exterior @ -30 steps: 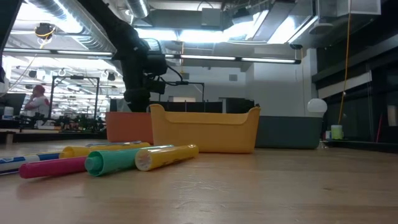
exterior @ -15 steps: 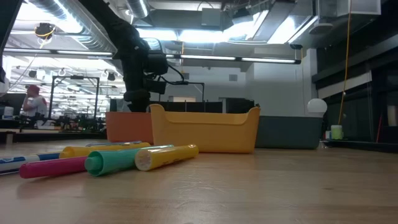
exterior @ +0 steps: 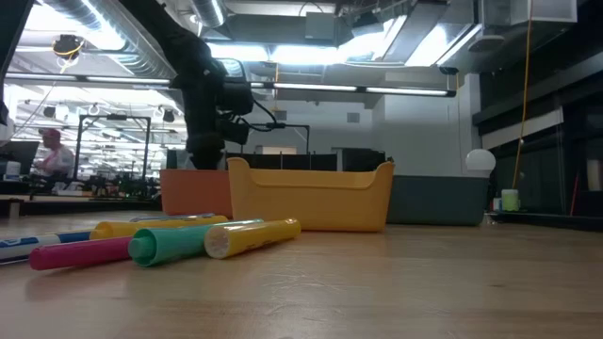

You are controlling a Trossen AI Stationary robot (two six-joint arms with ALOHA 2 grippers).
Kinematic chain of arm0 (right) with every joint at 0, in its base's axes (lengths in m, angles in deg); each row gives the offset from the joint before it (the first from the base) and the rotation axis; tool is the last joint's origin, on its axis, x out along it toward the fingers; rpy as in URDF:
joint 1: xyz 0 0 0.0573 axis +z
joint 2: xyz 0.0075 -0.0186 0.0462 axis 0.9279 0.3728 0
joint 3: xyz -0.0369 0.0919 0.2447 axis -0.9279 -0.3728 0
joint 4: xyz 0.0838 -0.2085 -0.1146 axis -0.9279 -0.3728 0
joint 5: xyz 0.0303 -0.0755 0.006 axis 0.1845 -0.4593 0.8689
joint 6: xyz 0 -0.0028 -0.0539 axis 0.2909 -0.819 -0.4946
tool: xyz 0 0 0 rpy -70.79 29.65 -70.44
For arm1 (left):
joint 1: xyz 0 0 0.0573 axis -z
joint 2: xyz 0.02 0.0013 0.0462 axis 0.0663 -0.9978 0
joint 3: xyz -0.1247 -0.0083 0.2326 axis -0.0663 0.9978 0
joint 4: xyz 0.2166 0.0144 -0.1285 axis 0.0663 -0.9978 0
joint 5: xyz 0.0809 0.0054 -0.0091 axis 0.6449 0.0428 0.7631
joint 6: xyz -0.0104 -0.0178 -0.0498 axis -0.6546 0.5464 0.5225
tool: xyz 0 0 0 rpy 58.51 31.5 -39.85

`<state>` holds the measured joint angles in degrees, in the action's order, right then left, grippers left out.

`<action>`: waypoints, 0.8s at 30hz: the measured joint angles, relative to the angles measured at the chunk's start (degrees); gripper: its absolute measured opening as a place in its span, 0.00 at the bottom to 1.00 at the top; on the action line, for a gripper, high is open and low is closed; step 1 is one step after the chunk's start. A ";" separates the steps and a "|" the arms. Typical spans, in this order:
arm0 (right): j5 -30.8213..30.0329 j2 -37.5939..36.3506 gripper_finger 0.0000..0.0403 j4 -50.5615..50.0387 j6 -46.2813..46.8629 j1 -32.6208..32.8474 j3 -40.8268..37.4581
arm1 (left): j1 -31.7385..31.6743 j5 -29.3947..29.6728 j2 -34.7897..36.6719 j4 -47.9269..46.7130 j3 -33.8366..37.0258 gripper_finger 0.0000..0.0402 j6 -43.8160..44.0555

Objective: Pick & Place Markers
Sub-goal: Put the small yellow highlighter into the yellow bin

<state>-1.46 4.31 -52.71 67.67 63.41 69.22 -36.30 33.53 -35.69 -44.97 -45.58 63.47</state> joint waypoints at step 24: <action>0.04 0.00 0.00 -0.04 -0.09 0.01 0.00 | 4.34 -2.60 20.08 -0.08 0.00 0.00 7.58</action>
<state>-1.41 4.31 -52.75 67.59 63.42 69.22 -31.96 30.93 -15.61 -45.04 -45.58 71.05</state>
